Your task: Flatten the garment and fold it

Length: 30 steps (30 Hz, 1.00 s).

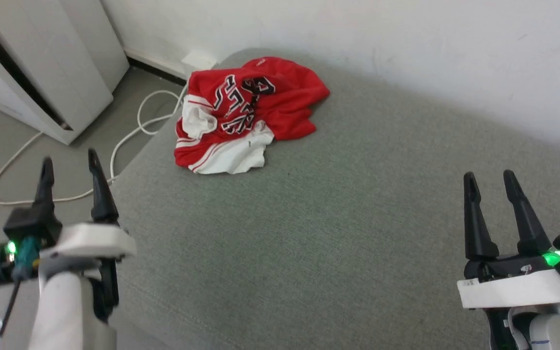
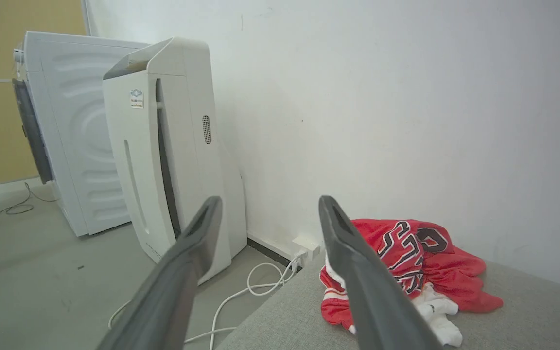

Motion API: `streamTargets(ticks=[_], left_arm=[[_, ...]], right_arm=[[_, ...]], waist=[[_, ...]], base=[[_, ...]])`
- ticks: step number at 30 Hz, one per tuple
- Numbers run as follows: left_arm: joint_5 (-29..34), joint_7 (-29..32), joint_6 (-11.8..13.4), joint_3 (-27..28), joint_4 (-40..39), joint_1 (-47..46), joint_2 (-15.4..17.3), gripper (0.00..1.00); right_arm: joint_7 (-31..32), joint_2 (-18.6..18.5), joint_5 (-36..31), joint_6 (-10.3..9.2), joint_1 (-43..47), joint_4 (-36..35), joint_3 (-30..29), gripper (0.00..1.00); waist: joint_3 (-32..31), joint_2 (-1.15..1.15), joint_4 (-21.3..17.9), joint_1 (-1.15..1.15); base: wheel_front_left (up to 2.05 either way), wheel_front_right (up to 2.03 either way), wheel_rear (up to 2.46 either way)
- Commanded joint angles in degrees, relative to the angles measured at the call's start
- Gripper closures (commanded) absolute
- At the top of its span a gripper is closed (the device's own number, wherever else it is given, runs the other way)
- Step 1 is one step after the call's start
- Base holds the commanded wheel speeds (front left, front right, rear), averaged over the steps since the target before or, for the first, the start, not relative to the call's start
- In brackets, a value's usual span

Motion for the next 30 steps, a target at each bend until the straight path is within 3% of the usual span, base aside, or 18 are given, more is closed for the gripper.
streamTargets(ticks=[1,8,15,18,22,27,30], left_arm=[[-0.2,-0.3,-1.1,0.1,2.0,-3.2,0.7,0.0],[-3.0,-0.3,-6.1,0.5,13.9,-16.9,3.5,0.0],[-6.7,3.8,-10.3,-1.1,28.6,-33.3,9.2,0.0],[-9.6,9.0,-11.1,-3.3,33.4,-38.7,11.1,0.0],[-19.6,19.0,-11.2,-9.9,35.9,-43.7,13.0,0.0],[-32.8,32.2,-11.2,-18.8,33.3,-46.3,18.6,0.0],[-37.3,40.1,-11.2,-23.8,32.8,-47.3,22.8,0.0]], right_arm=[[-0.4,0.1,-0.6,-0.05,-1.0,-0.3,0.0,0.0],[-0.4,0.1,-3.5,-0.05,-4.1,-1.2,0.1,0.0],[-0.4,0.1,-7.5,-0.05,-8.0,-3.5,0.9,0.0],[-0.4,0.1,-8.9,-0.05,-9.1,-4.6,1.0,0.0],[-0.4,0.1,-10.8,-0.05,-10.2,-6.0,1.3,0.0],[-0.4,0.1,-13.4,-0.05,-11.6,-7.6,2.0,0.0],[-0.4,0.1,-14.7,-0.05,-12.6,-8.6,2.5,0.0]], waist=[[2.5,0.0,-1.4,0.0],[8.2,0.0,-5.5,0.0],[14.6,0.0,-9.7,0.0],[17.1,0.0,-11.1,0.0],[20.3,0.0,-12.6,0.0],[24.0,0.0,-14.1,0.0],[26.4,0.0,-15.1,0.0]], base=[[0.0,0.0,0.0],[0.0,0.0,0.0],[0.0,0.0,0.0],[0.0,0.0,0.0],[0.0,0.0,0.0],[0.0,0.0,0.0],[0.0,0.0,0.0]])
